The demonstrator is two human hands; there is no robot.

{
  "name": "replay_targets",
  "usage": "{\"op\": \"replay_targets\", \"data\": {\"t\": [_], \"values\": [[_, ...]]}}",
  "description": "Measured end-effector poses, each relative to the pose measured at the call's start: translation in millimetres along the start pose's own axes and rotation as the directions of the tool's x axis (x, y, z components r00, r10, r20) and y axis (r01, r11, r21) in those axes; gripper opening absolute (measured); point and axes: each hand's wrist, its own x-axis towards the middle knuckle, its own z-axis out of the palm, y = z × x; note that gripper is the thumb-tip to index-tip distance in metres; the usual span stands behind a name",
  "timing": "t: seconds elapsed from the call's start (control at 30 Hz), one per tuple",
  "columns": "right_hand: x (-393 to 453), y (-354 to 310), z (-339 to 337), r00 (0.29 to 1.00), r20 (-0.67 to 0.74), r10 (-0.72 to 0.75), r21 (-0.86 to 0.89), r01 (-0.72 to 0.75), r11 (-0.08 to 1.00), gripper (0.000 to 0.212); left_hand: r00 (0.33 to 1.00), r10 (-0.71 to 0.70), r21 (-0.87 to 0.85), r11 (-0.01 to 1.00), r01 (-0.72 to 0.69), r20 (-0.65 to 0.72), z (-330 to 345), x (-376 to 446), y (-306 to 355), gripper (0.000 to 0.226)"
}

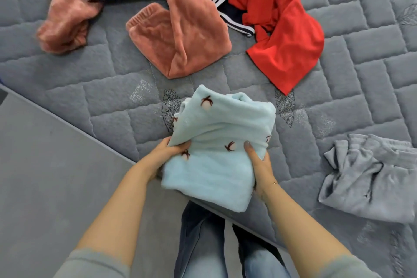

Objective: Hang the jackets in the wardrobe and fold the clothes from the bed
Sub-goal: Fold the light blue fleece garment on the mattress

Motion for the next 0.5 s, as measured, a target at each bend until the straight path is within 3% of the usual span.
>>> {"op": "replay_targets", "data": {"t": [0.1,0.23,0.4,0.5], "values": [[-9,-13,-14,0.979,0.191,0.076,-0.005,-0.076,0.997,0.067,0.980,-0.147,-0.121,0.979,0.164,0.136,12,-15,3,0.068],[-33,-41,-41,0.916,0.387,0.100,-0.039,-0.093,0.995,0.068,0.986,-0.044,-0.315,0.944,0.093,0.160,32,-58,-2,0.042],[-81,-77,-65,0.781,0.624,0.033,-0.114,0.050,0.992,0.063,0.978,0.133,-0.261,0.950,-0.172,-0.160,72,-156,-29,0.018],[-123,-95,-71,0.676,0.724,0.138,-0.223,0.040,0.974,0.072,0.937,0.241,-0.318,0.894,-0.316,-0.253,99,-215,-57,0.015]]}}
